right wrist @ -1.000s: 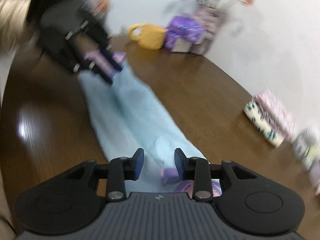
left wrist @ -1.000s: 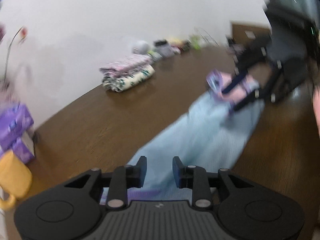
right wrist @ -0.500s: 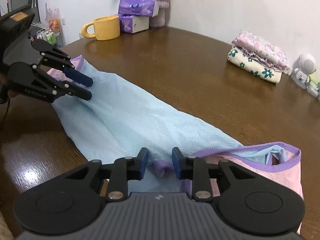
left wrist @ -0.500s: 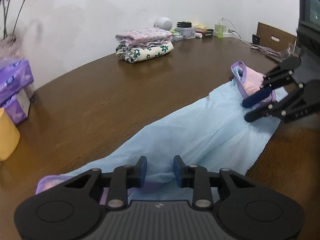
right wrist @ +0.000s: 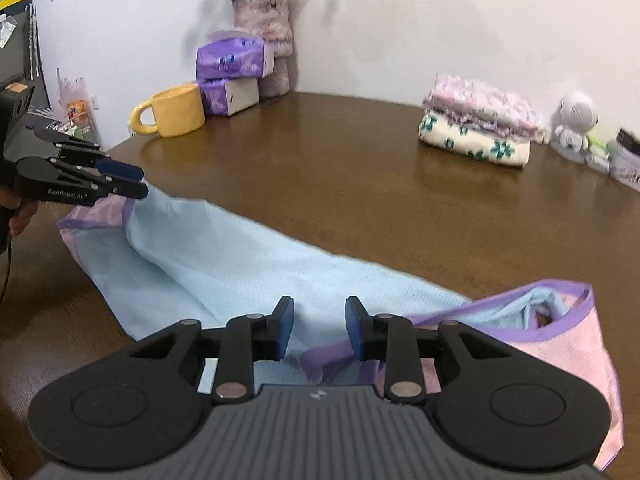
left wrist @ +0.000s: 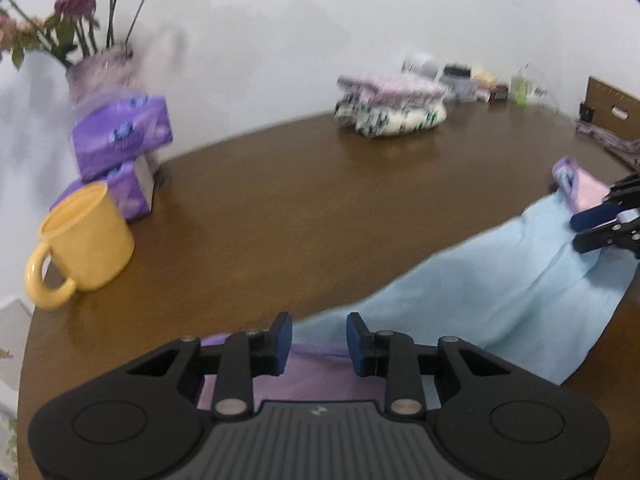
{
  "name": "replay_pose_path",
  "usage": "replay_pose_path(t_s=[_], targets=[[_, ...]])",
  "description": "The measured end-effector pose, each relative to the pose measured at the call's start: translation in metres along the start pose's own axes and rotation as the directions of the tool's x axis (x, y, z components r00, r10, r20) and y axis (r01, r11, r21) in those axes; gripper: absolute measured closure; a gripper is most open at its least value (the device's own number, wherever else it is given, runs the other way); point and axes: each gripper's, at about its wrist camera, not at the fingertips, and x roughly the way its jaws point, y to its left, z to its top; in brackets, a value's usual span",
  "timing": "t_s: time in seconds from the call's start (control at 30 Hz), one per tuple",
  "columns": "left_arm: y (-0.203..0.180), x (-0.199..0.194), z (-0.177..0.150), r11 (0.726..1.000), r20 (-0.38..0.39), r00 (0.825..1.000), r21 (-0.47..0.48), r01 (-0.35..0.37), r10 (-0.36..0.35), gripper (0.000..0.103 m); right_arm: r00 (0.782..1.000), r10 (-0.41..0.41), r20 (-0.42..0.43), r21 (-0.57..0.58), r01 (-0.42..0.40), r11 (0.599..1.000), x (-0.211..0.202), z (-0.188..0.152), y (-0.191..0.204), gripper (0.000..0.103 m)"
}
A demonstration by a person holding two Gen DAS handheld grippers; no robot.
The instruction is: Fold clothes
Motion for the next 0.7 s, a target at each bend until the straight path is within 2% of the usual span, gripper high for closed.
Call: replay_pose_path(t_s=[0.23, 0.4, 0.6, 0.7], targets=[[0.005, -0.008, -0.013, 1.0, -0.004, 1.0, -0.018, -0.016, 0.016, 0.076, 0.999, -0.042, -0.004, -0.02, 0.042, 0.999, 0.0, -0.011, 0.007, 0.069], [0.008, -0.013, -0.004, 0.999, 0.051, 0.998, -0.033, -0.033, 0.034, 0.073, 0.999, -0.048, 0.018, -0.019, 0.048, 0.999, -0.002, -0.012, 0.011, 0.067], [0.006, 0.005, -0.003, 0.997, 0.011, 0.997, 0.017, -0.078, 0.078, 0.073, 0.997, -0.065, 0.035, -0.046, 0.067, 0.997, -0.003, -0.015, 0.02, 0.065], [0.013, 0.008, -0.007, 0.996, 0.022, 0.996, -0.019, -0.087, 0.088, 0.071, 0.997, -0.071, 0.036, -0.036, 0.072, 0.997, -0.003, -0.019, 0.02, 0.064]])
